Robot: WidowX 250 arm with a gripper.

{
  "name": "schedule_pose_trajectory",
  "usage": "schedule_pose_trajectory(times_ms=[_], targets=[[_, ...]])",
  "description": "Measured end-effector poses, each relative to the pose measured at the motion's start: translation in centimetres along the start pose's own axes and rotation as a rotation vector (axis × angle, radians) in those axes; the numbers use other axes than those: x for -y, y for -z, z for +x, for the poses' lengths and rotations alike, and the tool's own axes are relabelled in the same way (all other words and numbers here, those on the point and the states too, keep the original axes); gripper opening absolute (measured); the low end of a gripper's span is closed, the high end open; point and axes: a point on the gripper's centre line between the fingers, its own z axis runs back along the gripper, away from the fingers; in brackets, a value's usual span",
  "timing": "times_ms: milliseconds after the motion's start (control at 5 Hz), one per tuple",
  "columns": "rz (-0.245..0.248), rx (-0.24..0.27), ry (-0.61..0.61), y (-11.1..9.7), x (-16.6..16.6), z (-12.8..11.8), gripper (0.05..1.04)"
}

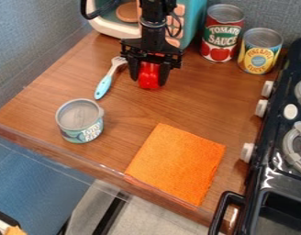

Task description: Put the red object on top of the orange cloth

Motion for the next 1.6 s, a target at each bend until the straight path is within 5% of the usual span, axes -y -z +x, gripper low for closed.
schedule_pose_trajectory(times_ms=[200,600,1000,1600], targets=[[-0.059,0.059,0.058,-4.7,2.1,-0.4,0.753],[-0.125,0.083,0.191,-8.3,5.7,-8.2,0.753],[-0.152,0.033,0.251,-5.2,8.1,-14.3,0.753],[-0.123,-0.029,0.306,-1.7,9.8,-17.1,0.753]])
